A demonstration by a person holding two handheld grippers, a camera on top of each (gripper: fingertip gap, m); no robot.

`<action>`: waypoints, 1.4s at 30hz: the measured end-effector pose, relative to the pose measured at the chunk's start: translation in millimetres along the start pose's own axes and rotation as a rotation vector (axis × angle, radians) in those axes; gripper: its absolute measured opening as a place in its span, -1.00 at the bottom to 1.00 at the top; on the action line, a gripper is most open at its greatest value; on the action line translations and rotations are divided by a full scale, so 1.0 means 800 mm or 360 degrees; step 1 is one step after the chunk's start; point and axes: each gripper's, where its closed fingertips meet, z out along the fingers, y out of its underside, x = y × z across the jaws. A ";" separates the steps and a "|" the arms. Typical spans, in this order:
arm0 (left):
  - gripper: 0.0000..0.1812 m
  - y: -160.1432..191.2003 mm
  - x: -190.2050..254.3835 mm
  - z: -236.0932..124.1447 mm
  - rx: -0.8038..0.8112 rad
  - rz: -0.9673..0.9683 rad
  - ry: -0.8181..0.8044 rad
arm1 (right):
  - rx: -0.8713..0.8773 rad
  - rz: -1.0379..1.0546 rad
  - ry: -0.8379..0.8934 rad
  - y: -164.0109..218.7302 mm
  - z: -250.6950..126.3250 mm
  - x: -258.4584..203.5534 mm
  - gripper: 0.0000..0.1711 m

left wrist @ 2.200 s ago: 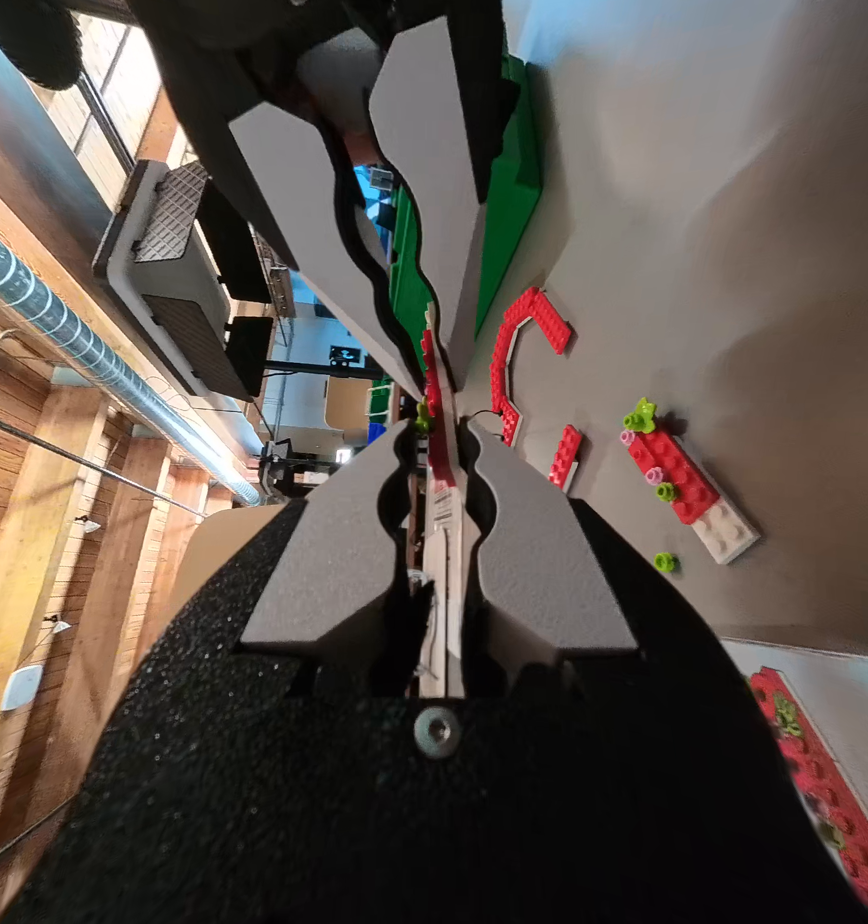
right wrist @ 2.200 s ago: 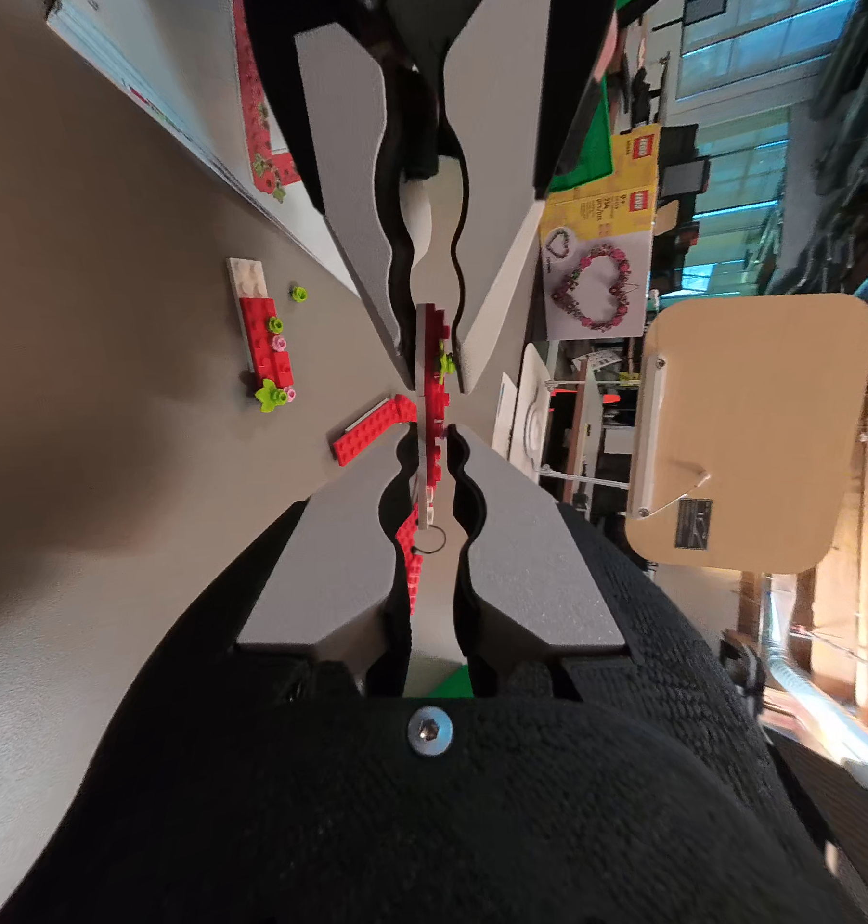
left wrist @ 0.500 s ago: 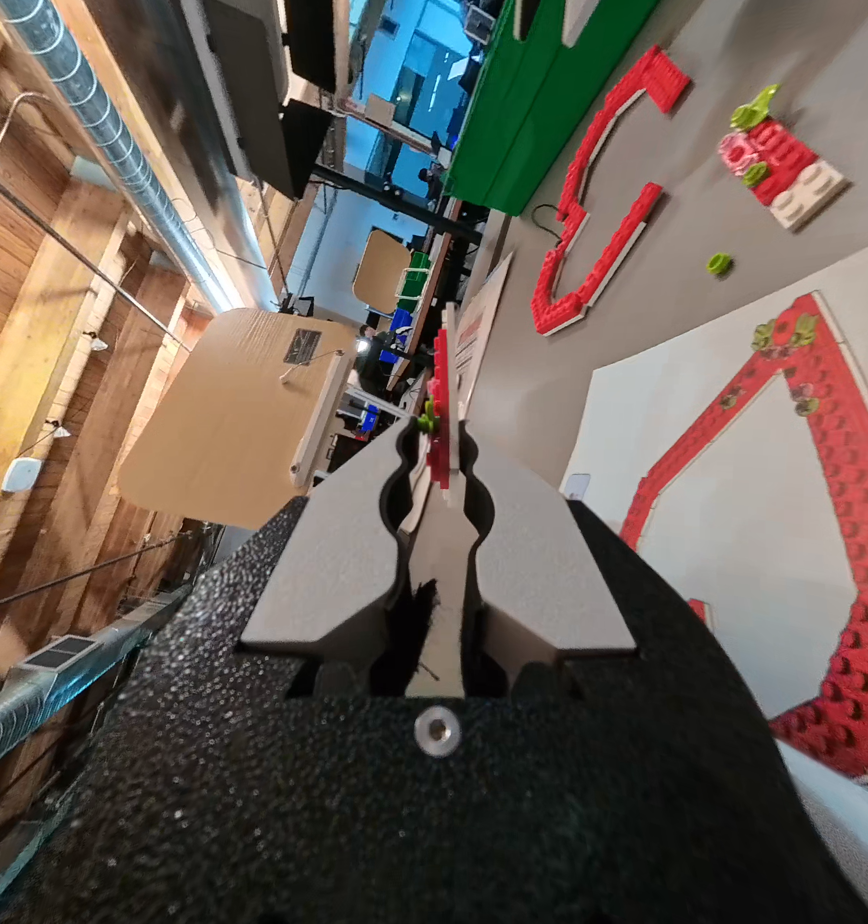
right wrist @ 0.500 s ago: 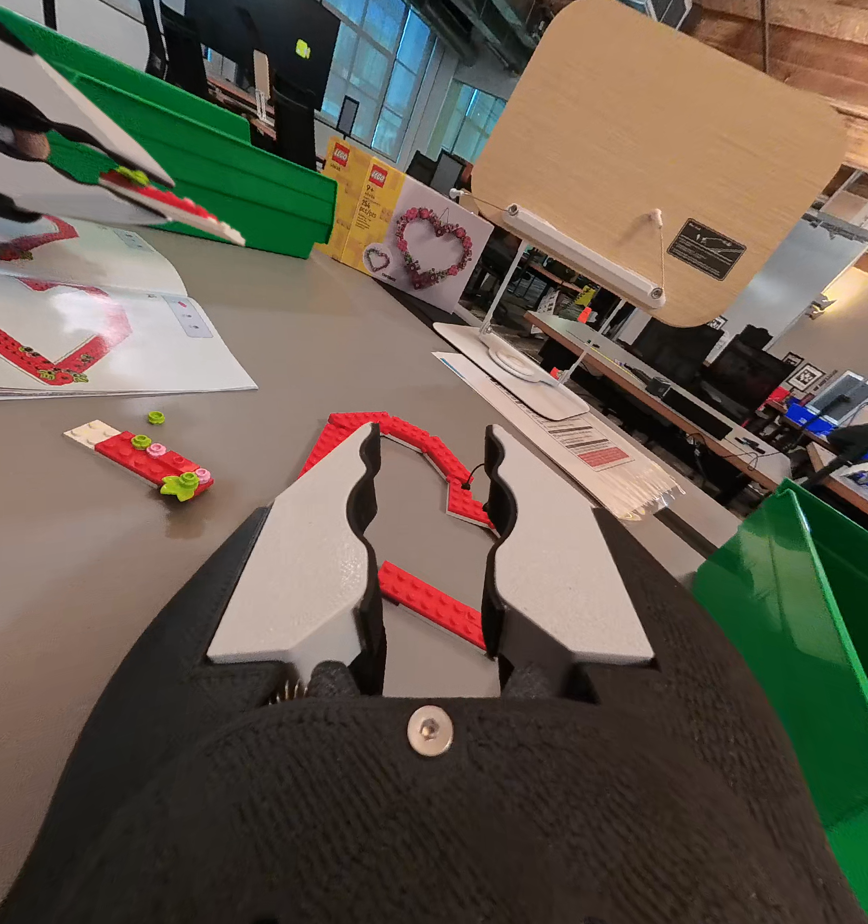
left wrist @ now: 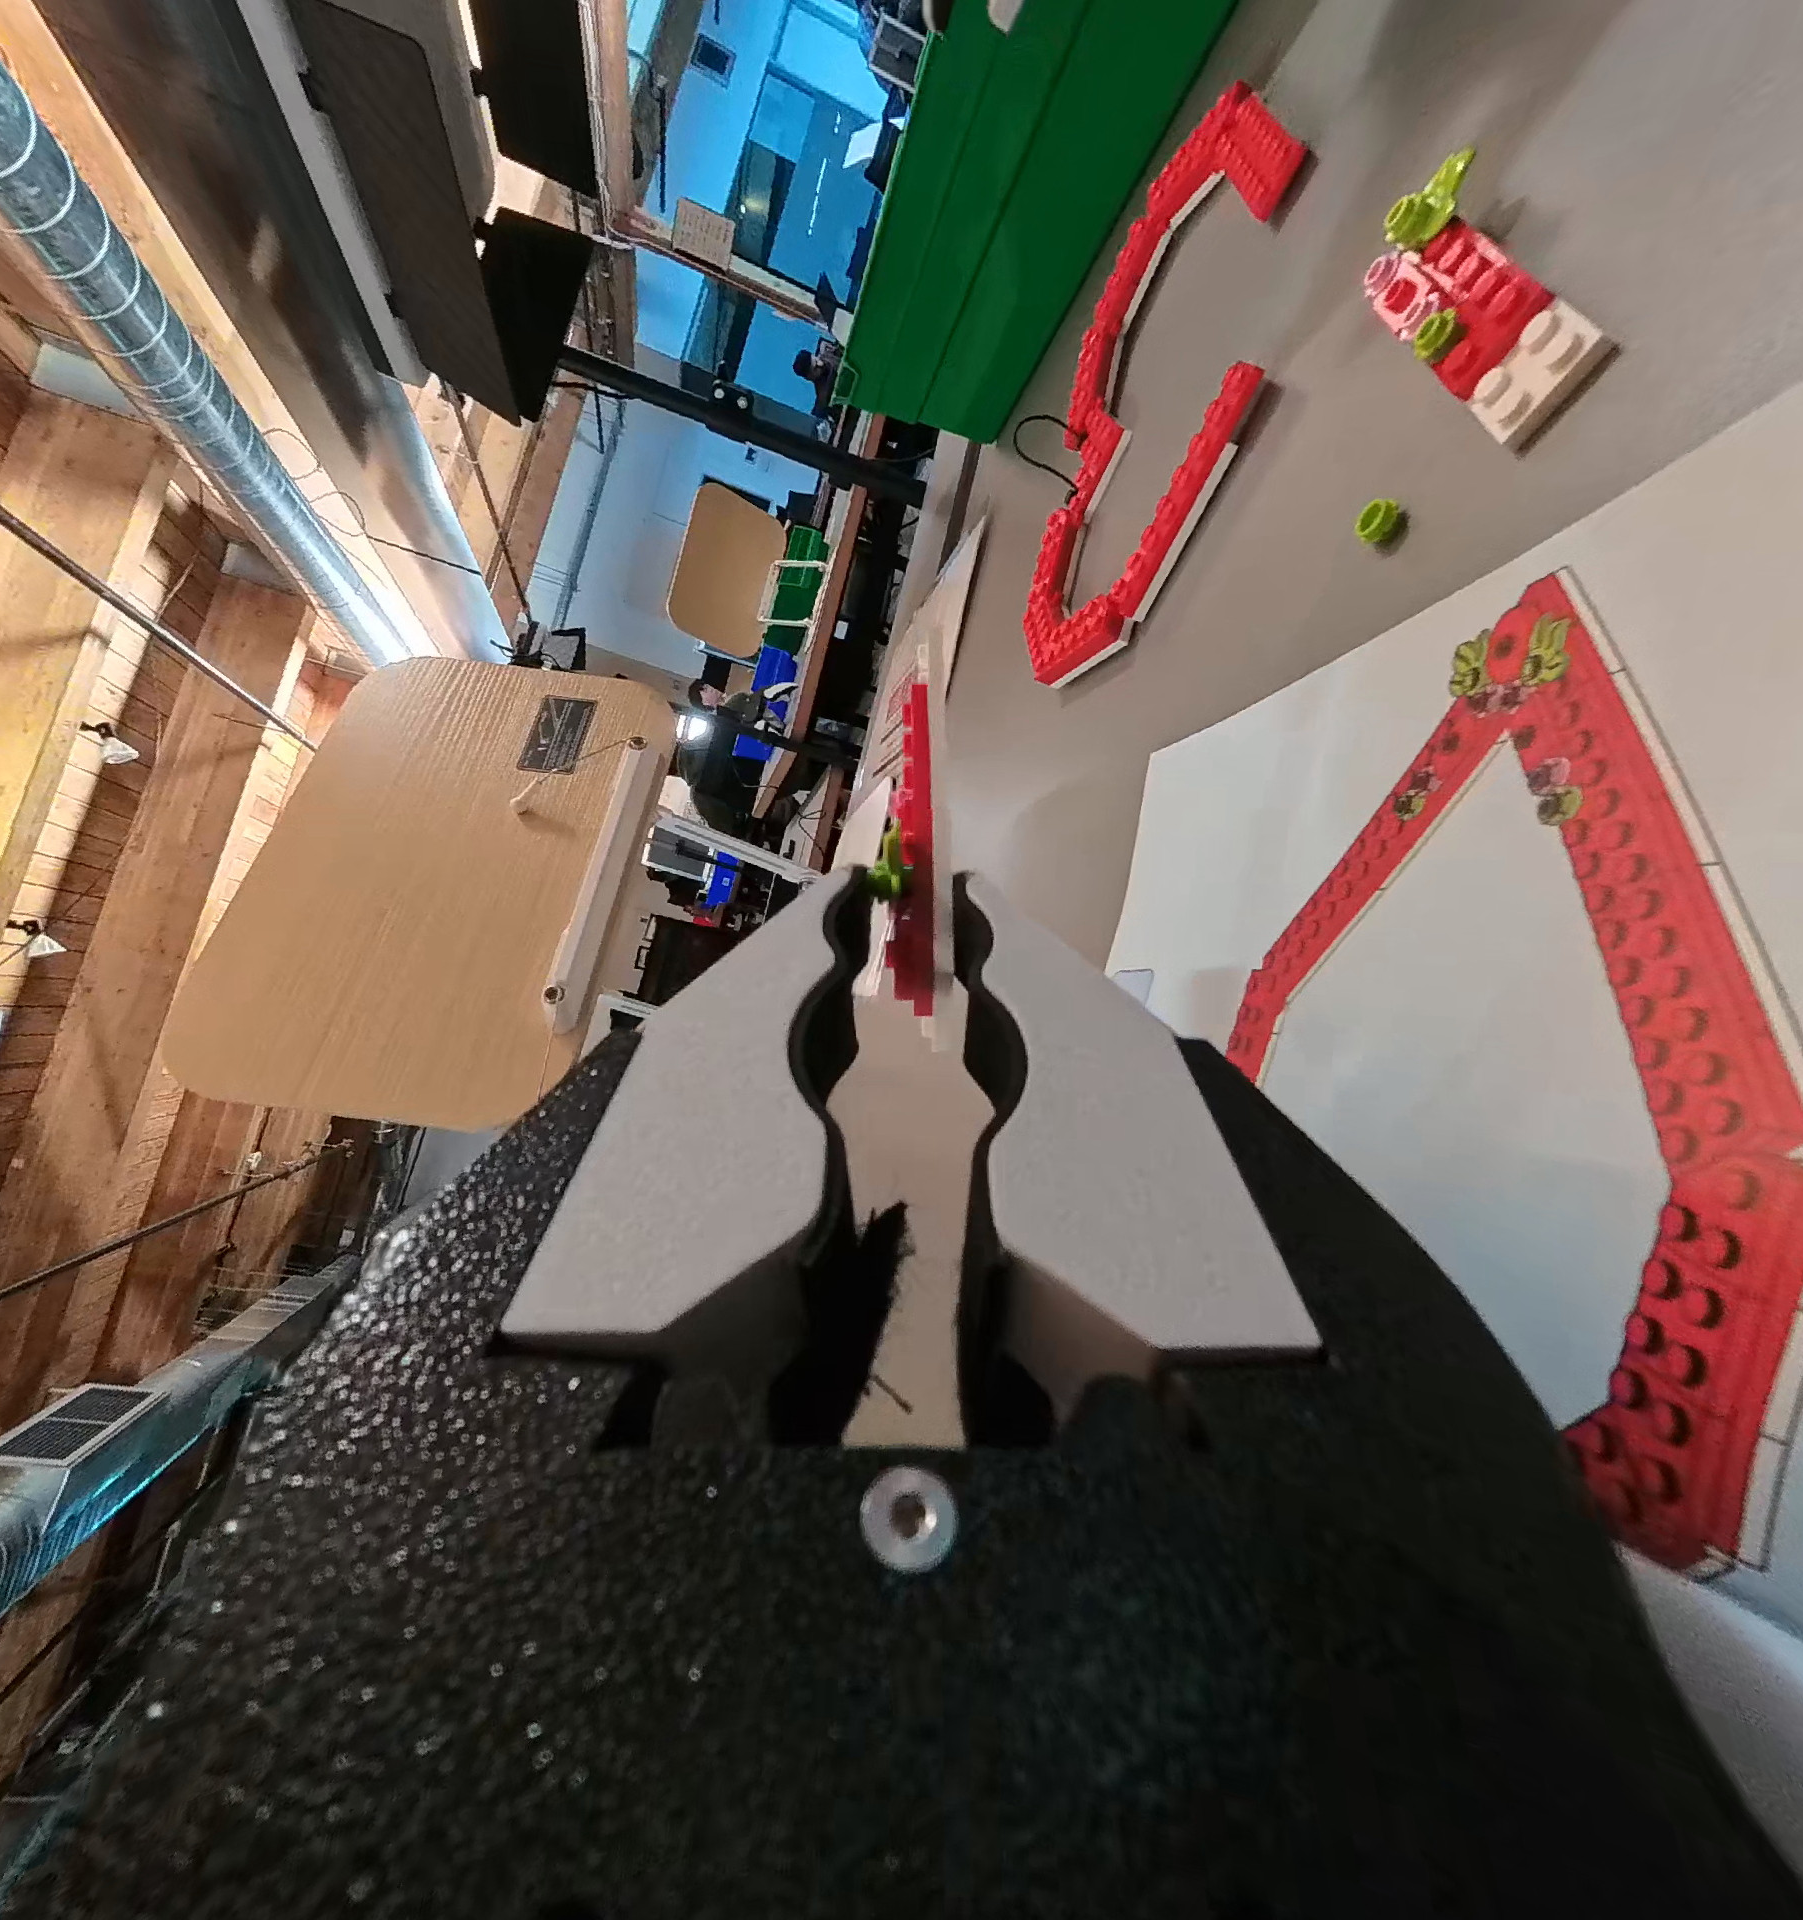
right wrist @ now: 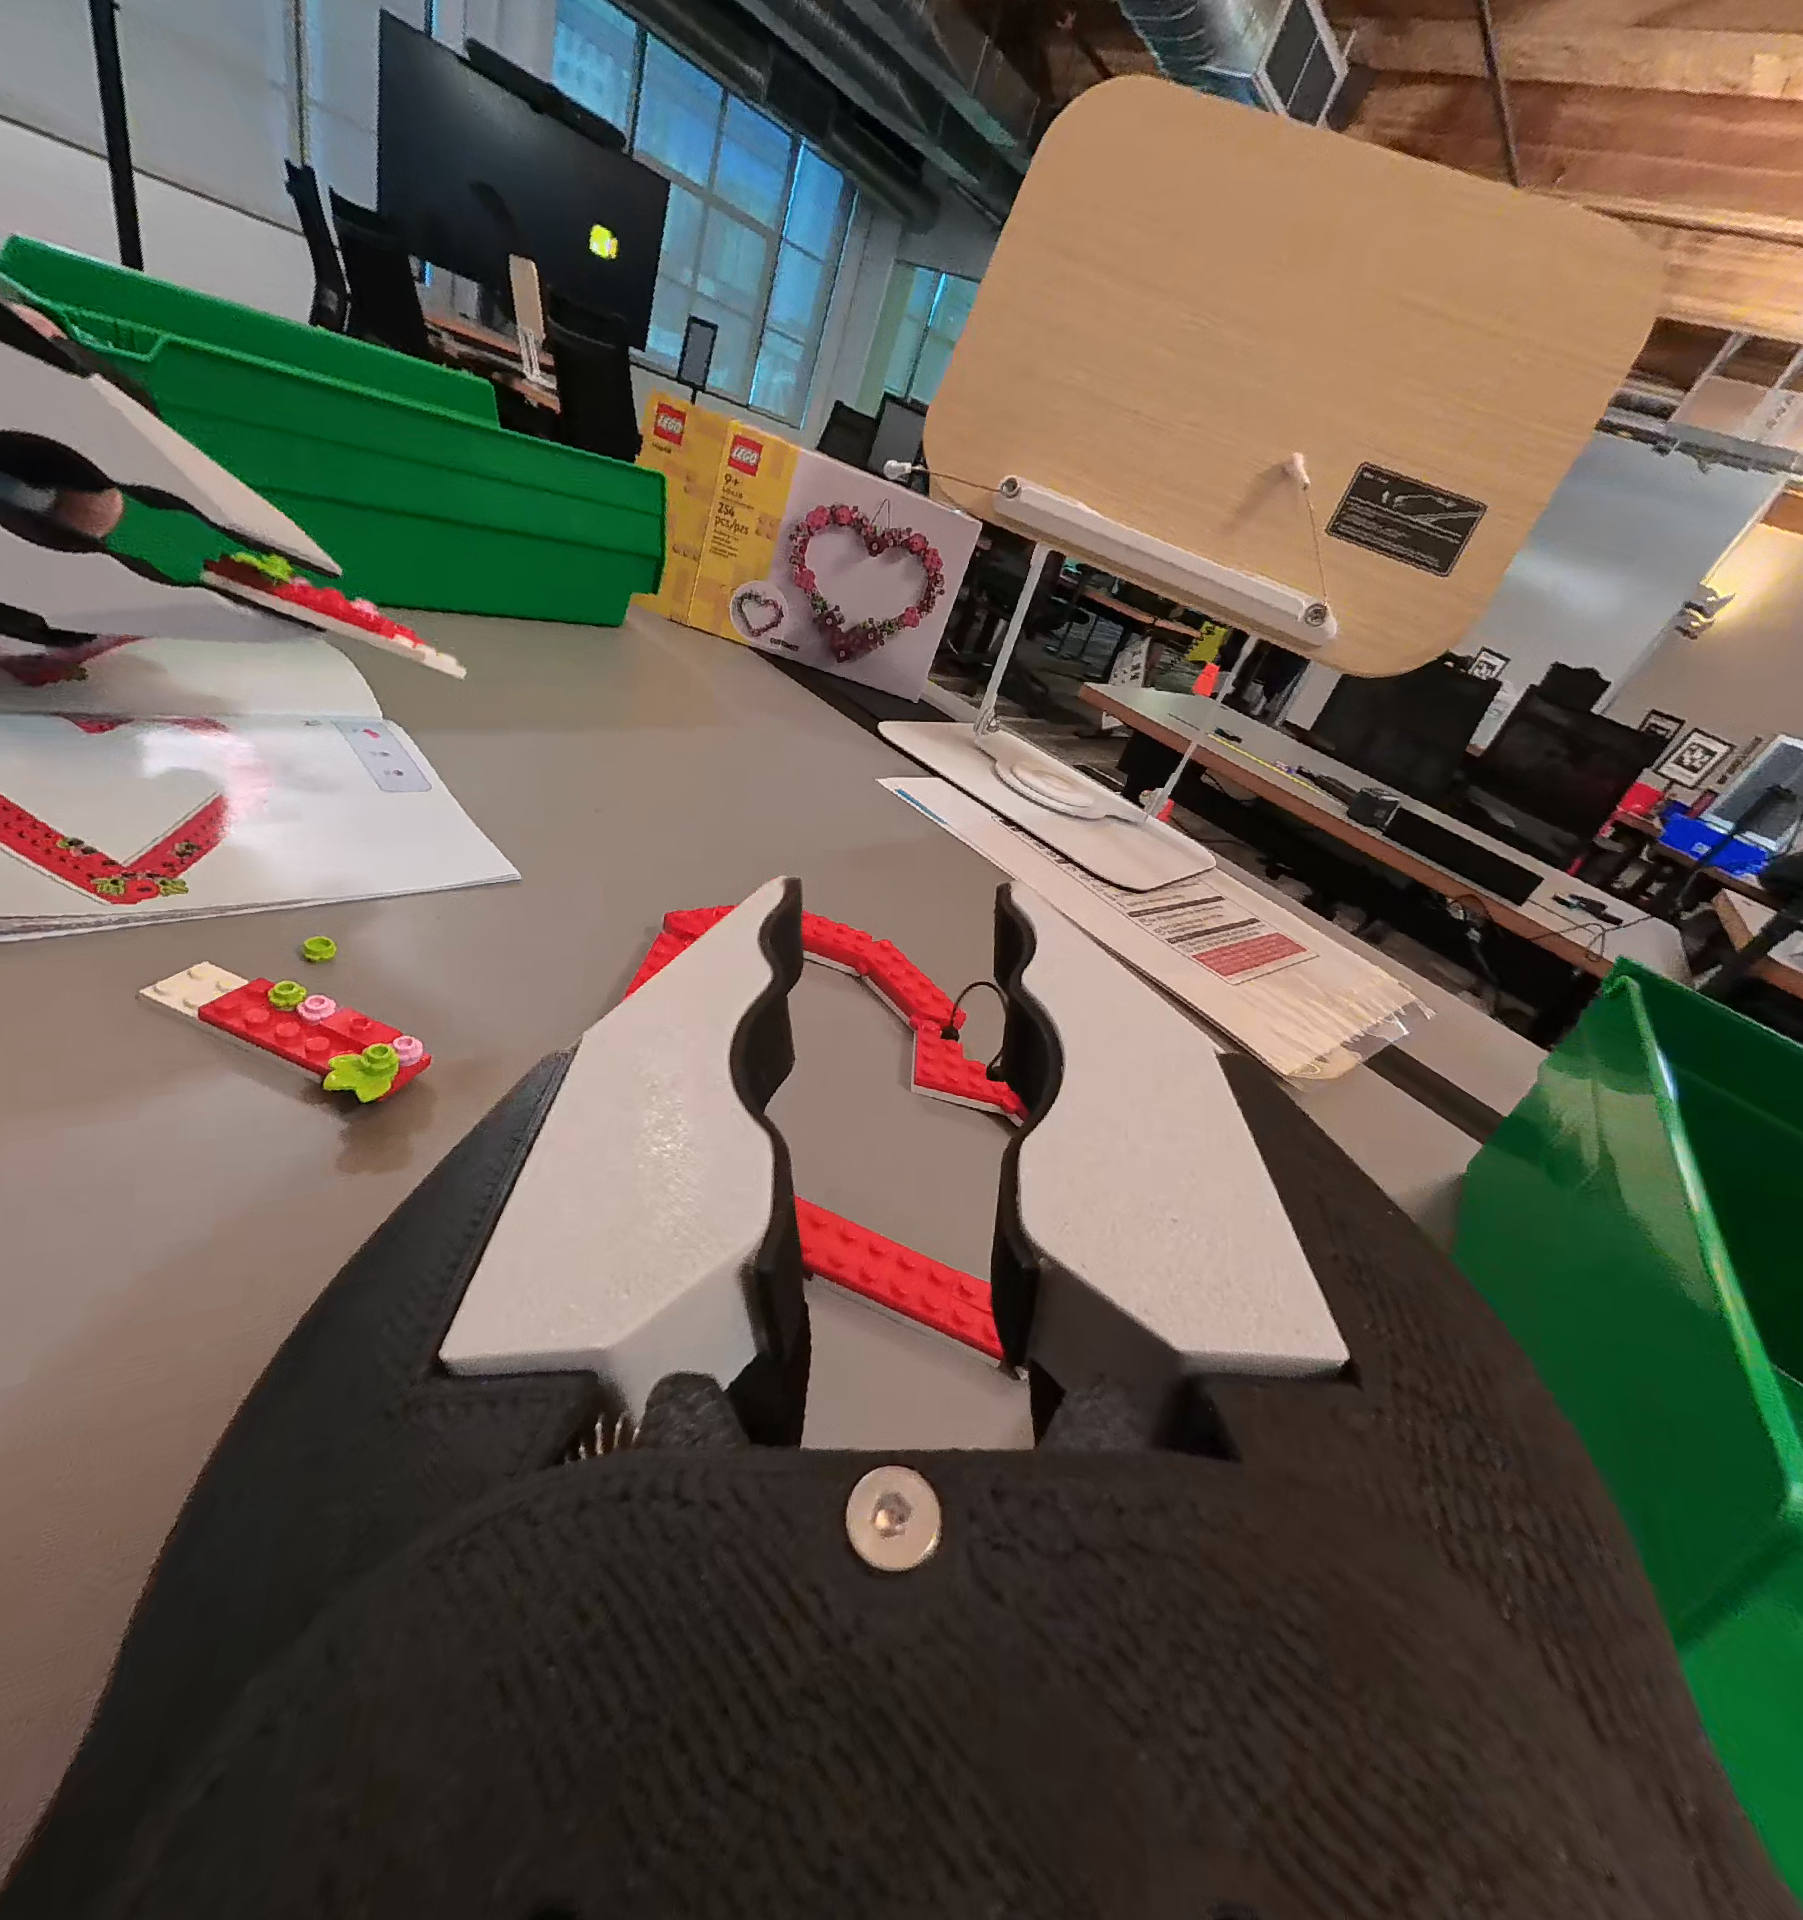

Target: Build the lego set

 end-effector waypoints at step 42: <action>-0.86 -0.006 0.017 0.004 0.0026 0.0110 0.0088 | 0.0054 0.0065 -0.0066 -0.006 -0.004 -0.005 -0.62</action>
